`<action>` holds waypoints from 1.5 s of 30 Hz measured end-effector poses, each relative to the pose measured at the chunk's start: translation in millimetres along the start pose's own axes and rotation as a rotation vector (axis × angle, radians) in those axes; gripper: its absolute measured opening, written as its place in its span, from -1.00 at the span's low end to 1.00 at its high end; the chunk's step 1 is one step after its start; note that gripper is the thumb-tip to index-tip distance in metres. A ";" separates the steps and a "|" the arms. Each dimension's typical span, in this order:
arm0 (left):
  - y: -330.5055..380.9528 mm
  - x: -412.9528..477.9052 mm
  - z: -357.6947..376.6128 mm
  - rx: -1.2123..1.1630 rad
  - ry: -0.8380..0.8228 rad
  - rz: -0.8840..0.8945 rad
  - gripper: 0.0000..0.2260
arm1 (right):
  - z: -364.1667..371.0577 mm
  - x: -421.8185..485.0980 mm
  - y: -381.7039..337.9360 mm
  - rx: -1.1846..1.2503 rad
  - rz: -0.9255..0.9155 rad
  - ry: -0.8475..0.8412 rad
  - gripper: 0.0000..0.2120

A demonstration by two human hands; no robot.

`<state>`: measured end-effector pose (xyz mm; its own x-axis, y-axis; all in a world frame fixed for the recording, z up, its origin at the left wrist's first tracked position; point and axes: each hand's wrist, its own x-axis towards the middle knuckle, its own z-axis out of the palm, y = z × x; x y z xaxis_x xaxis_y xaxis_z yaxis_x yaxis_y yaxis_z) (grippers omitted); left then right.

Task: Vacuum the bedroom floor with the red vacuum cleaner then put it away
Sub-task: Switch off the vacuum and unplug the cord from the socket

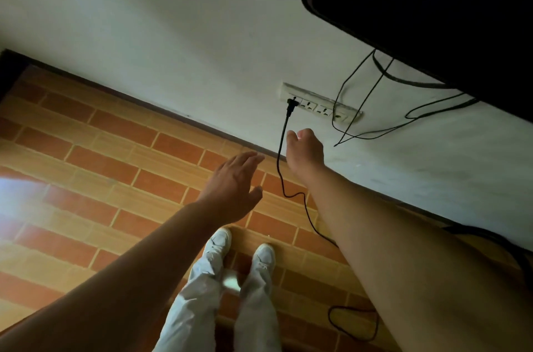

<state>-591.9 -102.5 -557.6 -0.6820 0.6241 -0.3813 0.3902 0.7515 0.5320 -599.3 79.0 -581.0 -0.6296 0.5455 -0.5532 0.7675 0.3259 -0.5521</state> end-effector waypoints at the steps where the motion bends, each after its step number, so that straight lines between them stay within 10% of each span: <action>1: -6.8 4.1 2.6 -0.002 -0.002 0.001 -0.40 | 6.1 9.5 -0.4 0.029 0.025 0.005 -0.56; 24: -66.0 28.3 -3.8 -0.024 -0.022 -0.006 -0.40 | 51.8 59.6 -30.5 0.671 0.230 0.082 -0.69; 45: -74.4 19.1 2.7 -0.046 -0.021 0.001 -0.41 | 60.8 56.5 -31.7 0.668 0.227 0.120 -0.72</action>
<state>-632.3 -145.9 -606.6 -0.6683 0.6298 -0.3958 0.3623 0.7403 0.5663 -666.5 52.7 -632.7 -0.4156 0.6378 -0.6485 0.6160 -0.3271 -0.7166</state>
